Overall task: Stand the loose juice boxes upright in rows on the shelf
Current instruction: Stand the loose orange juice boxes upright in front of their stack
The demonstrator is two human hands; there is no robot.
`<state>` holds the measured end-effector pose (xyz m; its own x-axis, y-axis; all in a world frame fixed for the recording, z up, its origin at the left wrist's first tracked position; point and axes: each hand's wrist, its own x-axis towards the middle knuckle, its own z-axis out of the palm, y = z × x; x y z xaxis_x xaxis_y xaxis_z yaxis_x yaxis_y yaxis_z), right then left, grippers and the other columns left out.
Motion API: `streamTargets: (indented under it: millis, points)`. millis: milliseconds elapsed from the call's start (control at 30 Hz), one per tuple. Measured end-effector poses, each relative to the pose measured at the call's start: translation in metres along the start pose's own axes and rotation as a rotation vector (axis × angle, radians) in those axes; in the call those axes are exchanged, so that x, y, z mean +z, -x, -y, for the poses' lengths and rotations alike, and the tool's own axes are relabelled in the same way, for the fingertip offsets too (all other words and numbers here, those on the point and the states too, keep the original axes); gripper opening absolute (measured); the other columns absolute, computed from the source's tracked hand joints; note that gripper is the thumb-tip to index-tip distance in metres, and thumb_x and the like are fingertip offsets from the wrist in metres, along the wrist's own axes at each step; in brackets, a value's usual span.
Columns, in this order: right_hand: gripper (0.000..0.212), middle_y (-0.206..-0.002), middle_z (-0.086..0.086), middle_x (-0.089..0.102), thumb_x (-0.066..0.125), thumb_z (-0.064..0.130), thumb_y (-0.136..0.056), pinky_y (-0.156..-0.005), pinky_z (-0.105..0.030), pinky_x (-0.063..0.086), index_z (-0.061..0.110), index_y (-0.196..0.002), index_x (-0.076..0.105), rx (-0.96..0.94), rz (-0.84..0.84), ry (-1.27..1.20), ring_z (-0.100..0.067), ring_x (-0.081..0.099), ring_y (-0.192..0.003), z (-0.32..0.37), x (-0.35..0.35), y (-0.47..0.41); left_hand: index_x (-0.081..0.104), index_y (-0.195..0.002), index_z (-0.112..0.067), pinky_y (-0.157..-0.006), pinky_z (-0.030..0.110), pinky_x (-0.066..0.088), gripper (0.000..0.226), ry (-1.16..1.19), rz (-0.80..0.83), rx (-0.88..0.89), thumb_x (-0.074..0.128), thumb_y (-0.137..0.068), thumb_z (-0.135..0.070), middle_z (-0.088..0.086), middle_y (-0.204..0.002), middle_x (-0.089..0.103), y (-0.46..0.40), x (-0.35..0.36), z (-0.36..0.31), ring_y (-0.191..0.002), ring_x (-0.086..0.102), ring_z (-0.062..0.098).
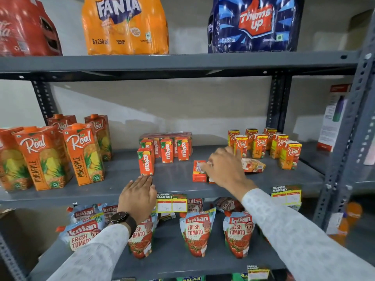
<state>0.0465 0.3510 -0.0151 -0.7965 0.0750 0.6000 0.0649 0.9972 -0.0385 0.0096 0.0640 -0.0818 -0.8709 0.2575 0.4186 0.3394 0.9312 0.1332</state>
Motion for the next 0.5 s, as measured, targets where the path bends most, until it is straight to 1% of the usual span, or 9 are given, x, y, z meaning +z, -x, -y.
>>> streamTargets:
  millis: [67,100,200,233,267,300,367,433,500]
  points:
    - [0.083,-0.125,-0.004,0.066,0.034,0.088,-0.083,-0.112,-0.069,0.018,0.020,-0.102,0.078,0.035,0.119,0.112,-0.029,0.048,-0.128,0.019,0.008,0.003,0.045,-0.151,-0.015,-0.125,0.038,0.022,0.070,0.007,0.009,0.005,0.011,-0.097,-0.045,0.003,-0.158,0.044,0.000,0.001,-0.003,-0.149,0.035,0.017]
    - [0.083,-0.132,-0.005,0.063,0.036,0.089,-0.082,-0.112,-0.073,0.011,0.021,-0.105,0.077,0.037,0.162,0.140,-0.031,0.044,-0.134,0.026,0.011,0.004,0.045,-0.151,-0.015,-0.125,0.038,0.022,0.070,0.011,0.009,0.005,0.011,-0.097,-0.045,0.003,-0.158,0.044,0.000,0.000,-0.002,-0.149,0.035,0.017]
    - [0.056,-0.144,-0.006,0.056,0.056,0.071,-0.088,-0.115,-0.075,0.001,0.028,-0.120,0.073,0.011,0.226,0.082,-0.034,0.032,-0.145,0.033,0.014,0.004,0.045,-0.151,-0.016,-0.125,0.038,0.023,0.067,0.002,0.000,0.009,0.013,-0.099,-0.044,0.003,-0.158,0.044,-0.001,0.002,-0.001,-0.148,0.036,0.017]
    - [0.050,-0.147,-0.006,0.054,0.060,0.064,-0.089,-0.115,-0.074,-0.002,0.032,-0.126,0.070,0.009,0.253,0.024,-0.034,0.028,-0.147,0.031,0.014,0.001,0.045,-0.151,-0.017,-0.125,0.037,0.023,0.064,-0.007,-0.004,0.008,0.015,-0.101,-0.043,0.002,-0.158,0.044,-0.002,0.003,0.000,-0.148,0.036,0.016]
    - [0.050,-0.150,-0.007,0.051,0.061,0.062,-0.089,-0.115,-0.074,-0.005,0.037,-0.132,0.065,0.009,0.289,-0.027,-0.035,0.023,-0.150,0.029,0.014,-0.002,0.045,-0.151,-0.017,-0.125,0.037,0.023,0.061,-0.017,-0.007,0.006,0.017,-0.103,-0.042,0.001,-0.158,0.044,-0.002,0.005,0.002,-0.148,0.036,0.015]
    - [0.056,-0.153,-0.007,0.048,0.059,0.066,-0.088,-0.115,-0.073,-0.008,0.040,-0.137,0.061,0.016,0.320,-0.061,-0.035,0.019,-0.151,0.027,0.014,-0.004,0.045,-0.151,-0.018,-0.125,0.037,0.023,0.059,-0.022,-0.008,0.005,0.018,-0.104,-0.042,0.001,-0.158,0.044,-0.002,0.005,0.002,-0.148,0.036,0.015]
    - [0.080,-0.155,-0.008,0.047,0.045,0.088,-0.078,-0.113,-0.071,-0.012,0.037,-0.138,0.062,0.048,0.337,-0.042,-0.036,0.016,-0.153,0.026,0.016,-0.007,0.046,-0.150,-0.017,-0.124,0.038,0.024,0.063,-0.022,-0.012,0.003,0.014,-0.102,-0.043,0.001,-0.157,0.046,-0.002,0.006,0.003,-0.147,0.037,0.015]
    - [0.104,-0.155,-0.010,0.048,0.027,0.101,-0.068,-0.113,-0.071,-0.014,0.026,-0.124,0.073,0.074,0.326,0.045,-0.037,0.017,-0.154,0.032,0.017,-0.009,0.048,-0.149,-0.017,-0.124,0.039,0.025,0.067,-0.012,-0.022,0.011,0.012,-0.099,-0.044,0.002,-0.156,0.047,-0.002,0.006,0.003,-0.147,0.038,0.016]
    - [0.108,-0.155,-0.011,0.049,0.021,0.102,-0.068,-0.112,-0.072,-0.013,0.022,-0.112,0.077,0.055,0.323,0.125,-0.038,0.019,-0.153,0.042,0.022,-0.010,0.046,-0.150,-0.017,-0.124,0.038,0.024,0.064,-0.014,-0.018,0.016,0.014,-0.101,-0.043,0.002,-0.157,0.045,-0.003,0.007,0.003,-0.148,0.037,0.016]
